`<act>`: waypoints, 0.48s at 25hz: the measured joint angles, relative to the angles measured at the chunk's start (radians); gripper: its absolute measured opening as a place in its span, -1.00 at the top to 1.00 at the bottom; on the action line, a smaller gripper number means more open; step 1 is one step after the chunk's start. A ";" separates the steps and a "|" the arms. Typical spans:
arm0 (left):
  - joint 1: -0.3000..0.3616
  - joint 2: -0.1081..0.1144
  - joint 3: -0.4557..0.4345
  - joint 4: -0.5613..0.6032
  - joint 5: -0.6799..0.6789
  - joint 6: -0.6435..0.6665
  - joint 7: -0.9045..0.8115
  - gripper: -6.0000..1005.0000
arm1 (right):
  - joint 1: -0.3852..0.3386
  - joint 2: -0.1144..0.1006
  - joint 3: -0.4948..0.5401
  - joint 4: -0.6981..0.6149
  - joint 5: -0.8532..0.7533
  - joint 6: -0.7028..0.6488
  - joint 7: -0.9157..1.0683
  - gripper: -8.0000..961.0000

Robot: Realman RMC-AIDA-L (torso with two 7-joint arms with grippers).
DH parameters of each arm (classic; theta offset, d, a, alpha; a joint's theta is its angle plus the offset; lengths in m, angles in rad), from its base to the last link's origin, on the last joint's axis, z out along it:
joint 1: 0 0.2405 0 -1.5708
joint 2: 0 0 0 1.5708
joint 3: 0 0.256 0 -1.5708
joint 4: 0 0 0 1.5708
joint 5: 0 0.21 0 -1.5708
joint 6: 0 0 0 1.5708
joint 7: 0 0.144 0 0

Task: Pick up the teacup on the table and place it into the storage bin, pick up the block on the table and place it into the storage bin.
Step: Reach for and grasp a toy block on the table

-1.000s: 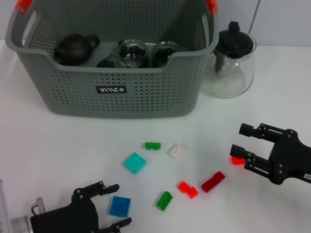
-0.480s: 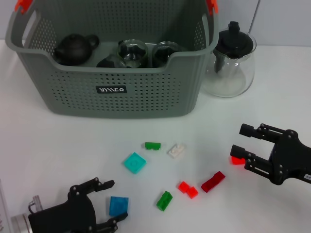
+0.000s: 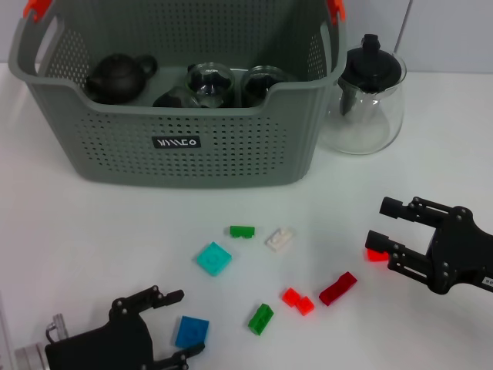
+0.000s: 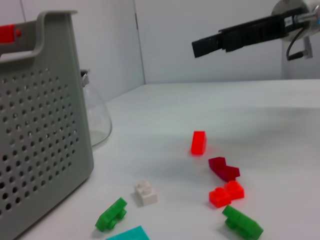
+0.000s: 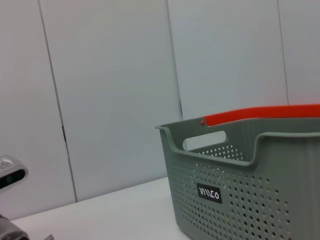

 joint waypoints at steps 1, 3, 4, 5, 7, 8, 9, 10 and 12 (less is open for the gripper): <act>0.001 0.000 0.000 0.000 0.000 0.004 0.000 -0.50 | 0.000 0.000 0.000 0.000 0.000 0.000 0.000 -0.24; 0.005 0.000 -0.002 0.000 0.000 0.015 0.000 -0.50 | 0.000 -0.001 0.000 0.000 0.000 0.000 0.000 -0.24; 0.006 0.001 -0.003 0.000 0.000 0.019 0.000 -0.50 | 0.000 -0.001 0.000 0.000 0.000 0.000 0.000 -0.24; 0.007 0.001 -0.003 0.001 0.000 0.025 0.000 -0.50 | 0.000 -0.001 0.000 0.000 0.000 0.000 0.000 -0.24; 0.010 0.001 0.000 0.004 0.000 0.036 0.000 -0.50 | 0.002 -0.001 -0.001 0.000 0.000 0.000 0.000 -0.24; 0.010 0.001 0.000 0.004 0.000 0.036 0.000 -0.50 | 0.002 -0.001 -0.001 0.000 0.000 0.000 0.000 -0.24; 0.012 0.001 0.003 0.005 0.001 0.037 -0.001 -0.50 | 0.002 -0.001 -0.001 0.000 0.000 0.000 0.001 -0.24; 0.013 0.001 0.004 0.005 0.001 0.035 -0.001 -0.50 | 0.003 -0.002 -0.001 0.000 0.000 0.000 0.001 -0.24; 0.015 0.001 0.003 0.006 0.001 0.024 -0.001 -0.50 | 0.003 -0.002 -0.002 0.000 0.000 0.001 0.001 -0.24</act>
